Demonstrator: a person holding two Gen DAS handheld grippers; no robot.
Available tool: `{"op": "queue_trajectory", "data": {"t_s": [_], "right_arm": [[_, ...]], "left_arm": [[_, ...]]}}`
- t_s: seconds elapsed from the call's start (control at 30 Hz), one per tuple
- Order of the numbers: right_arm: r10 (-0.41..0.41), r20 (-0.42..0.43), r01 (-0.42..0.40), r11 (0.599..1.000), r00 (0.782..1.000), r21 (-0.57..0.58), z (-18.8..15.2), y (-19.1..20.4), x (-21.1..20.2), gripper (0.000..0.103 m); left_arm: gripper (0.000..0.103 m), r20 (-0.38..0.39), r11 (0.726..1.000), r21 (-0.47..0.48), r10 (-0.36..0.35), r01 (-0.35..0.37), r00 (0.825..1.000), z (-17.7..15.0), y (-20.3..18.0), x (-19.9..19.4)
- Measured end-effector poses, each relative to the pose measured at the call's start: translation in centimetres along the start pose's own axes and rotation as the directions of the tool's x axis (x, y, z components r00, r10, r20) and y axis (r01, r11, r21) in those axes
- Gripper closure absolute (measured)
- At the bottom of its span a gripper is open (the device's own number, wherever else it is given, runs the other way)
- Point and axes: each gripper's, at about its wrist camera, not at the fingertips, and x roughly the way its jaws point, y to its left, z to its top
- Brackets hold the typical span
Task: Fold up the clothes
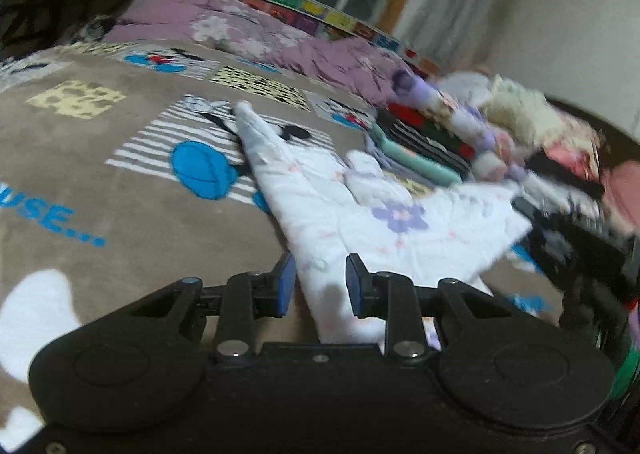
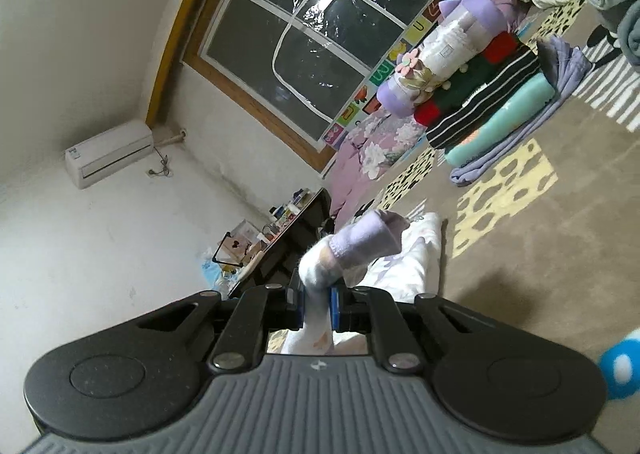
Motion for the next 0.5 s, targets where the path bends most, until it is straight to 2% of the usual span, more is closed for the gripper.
{"op": "queue_trajectory", "data": {"t_s": [0.07, 0.2, 0.23, 0.37, 0.5], "right_arm": [[-0.005, 0.004, 0.005, 1.0, 1.0, 0.011, -0.1, -0.2, -0.2, 0.089], [-0.022, 0.004, 0.022, 0.999, 1.0, 0.05, -0.5, -1.0, -0.5, 0.089], [-0.027, 0.0, 0.027, 0.998, 1.0, 0.053, -0.6, -1.1, -0.4, 0.089], [-0.04, -0.01, 0.041, 0.997, 0.999, 0.061, -1.1, -1.5, -0.3, 0.089], [-0.047, -0.014, 0.047, 0.997, 0.999, 0.066, -1.3, -1.6, -0.5, 0.089]], "left_arm": [[0.078, -0.025, 0.997, 0.072, 0.008, -0.006, 1.0, -0.4, -1.0, 0.7], [0.078, -0.115, 0.958, 0.274, 0.118, -0.083, 0.986, -2.3, -2.9, 2.5], [0.078, -0.12, 0.952, 0.292, 0.13, -0.09, 0.984, -2.6, -2.9, 2.8], [0.078, -0.135, 0.947, 0.309, 0.138, -0.091, 0.981, -2.9, -2.7, 3.1], [0.078, -0.141, 0.971, 0.232, 0.098, -0.063, 0.985, -1.6, -1.6, 1.8]]}}
